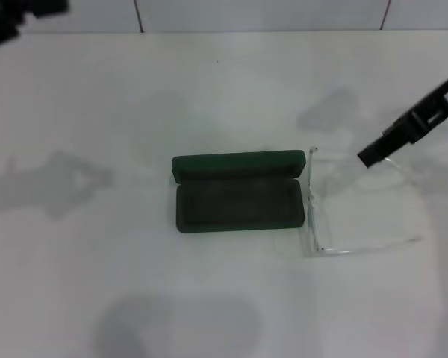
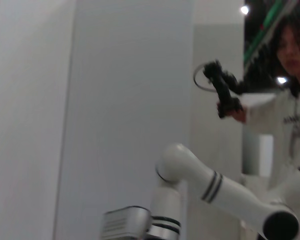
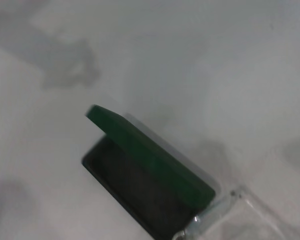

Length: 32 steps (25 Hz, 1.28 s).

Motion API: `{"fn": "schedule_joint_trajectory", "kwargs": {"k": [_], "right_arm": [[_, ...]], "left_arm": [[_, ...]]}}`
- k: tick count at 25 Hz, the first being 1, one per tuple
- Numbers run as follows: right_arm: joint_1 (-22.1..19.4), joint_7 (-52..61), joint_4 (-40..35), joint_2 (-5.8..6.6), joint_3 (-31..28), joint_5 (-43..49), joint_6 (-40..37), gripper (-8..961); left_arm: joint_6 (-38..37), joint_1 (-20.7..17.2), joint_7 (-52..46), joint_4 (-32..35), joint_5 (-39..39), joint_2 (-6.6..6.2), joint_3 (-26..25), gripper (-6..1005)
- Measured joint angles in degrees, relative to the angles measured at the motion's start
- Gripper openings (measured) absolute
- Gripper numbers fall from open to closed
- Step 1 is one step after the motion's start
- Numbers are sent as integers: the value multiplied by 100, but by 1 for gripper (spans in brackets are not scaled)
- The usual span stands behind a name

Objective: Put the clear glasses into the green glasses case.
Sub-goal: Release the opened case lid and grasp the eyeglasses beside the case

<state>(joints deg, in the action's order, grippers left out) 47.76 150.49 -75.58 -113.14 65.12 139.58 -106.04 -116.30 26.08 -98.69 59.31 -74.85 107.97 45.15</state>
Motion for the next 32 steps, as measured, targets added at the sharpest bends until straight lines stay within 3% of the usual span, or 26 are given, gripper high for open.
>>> {"fn": "schedule_joint_trajectory", "kwargs": {"k": [4, 6, 17, 32], "right_arm": [[221, 273, 207, -236, 217, 474, -14, 666], [265, 393, 301, -284, 350, 494, 99, 664], [395, 1114, 1139, -305, 1108, -17, 1093, 662], [642, 1224, 2216, -305, 1295, -154, 1613, 663]], "left_arm": [[2, -48, 237, -29, -38, 58, 76, 115], [2, -122, 417, -64, -71, 74, 56, 115], [3, -451, 1021, -89, -353, 272, 27, 114], [-2, -443, 1426, -670, -427, 296, 43, 114]]}}
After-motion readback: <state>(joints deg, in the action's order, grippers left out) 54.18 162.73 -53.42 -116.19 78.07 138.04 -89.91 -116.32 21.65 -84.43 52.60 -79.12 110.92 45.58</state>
